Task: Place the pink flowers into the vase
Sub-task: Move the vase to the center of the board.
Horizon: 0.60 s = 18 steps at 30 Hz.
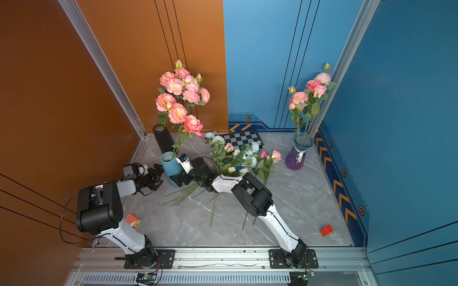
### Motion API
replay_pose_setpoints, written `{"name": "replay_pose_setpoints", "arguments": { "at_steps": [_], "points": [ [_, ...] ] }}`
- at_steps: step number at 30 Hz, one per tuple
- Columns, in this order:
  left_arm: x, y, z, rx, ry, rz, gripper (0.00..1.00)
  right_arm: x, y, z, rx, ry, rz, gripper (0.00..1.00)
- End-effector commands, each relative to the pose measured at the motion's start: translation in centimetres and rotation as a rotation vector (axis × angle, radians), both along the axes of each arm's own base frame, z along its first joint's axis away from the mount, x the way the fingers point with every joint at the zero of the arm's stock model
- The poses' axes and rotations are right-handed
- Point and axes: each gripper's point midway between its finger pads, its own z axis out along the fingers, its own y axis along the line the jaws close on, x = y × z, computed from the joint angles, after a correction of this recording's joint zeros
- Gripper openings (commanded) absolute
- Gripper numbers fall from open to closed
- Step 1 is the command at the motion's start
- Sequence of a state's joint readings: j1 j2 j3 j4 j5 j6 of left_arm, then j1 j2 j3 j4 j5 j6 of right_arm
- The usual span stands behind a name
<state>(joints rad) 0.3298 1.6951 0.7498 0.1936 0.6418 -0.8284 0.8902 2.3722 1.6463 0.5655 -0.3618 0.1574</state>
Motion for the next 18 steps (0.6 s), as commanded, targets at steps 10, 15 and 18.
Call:
{"name": "replay_pose_setpoints", "arguments": {
  "at_steps": [10,15,18],
  "points": [
    [-5.4,-7.3,-5.0,-0.03,0.23,-0.182,0.99,-5.1,-0.3,2.6,0.032,-0.031,0.101,0.99],
    [-5.0,-8.3,-4.4,-0.018,0.215,-0.204,0.99,-5.4,-1.2,2.7,0.022,-0.039,0.089,0.99],
    [-4.9,-8.9,-4.4,-0.01,0.215,-0.221,0.99,-5.7,-1.9,2.5,0.015,-0.038,0.079,0.98]
  ]
}}
